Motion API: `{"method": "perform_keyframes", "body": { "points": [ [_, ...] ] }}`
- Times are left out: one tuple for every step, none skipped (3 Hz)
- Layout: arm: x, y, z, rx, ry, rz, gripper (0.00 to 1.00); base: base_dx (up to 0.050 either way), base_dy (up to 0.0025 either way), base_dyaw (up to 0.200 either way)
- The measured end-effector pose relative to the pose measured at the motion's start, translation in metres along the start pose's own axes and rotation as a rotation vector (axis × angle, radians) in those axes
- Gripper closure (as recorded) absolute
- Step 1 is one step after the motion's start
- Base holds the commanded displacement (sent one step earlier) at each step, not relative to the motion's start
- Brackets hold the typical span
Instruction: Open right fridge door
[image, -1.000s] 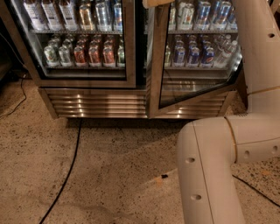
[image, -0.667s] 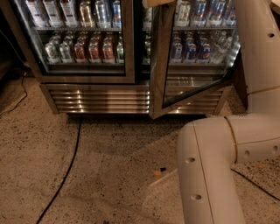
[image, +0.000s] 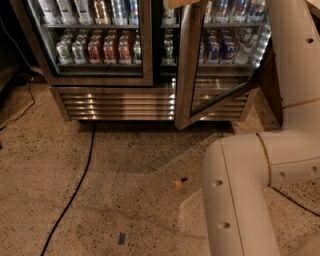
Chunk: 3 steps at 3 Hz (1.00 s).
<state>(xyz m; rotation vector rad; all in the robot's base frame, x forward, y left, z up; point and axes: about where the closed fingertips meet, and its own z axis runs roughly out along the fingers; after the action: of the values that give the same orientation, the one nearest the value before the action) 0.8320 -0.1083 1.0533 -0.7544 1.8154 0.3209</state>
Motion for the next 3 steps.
{"method": "perform_keyframes", "body": {
  "points": [
    [0.0,0.0,0.0,0.0,0.0,0.0,0.0,-0.05,0.00004,0.0],
    [0.0,0.0,0.0,0.0,0.0,0.0,0.0,-0.05,0.00034,-0.003],
    [0.0001,0.0,0.0002,0.0,0.0,0.0,0.0,-0.05,0.00008,-0.001]
  ]
}}
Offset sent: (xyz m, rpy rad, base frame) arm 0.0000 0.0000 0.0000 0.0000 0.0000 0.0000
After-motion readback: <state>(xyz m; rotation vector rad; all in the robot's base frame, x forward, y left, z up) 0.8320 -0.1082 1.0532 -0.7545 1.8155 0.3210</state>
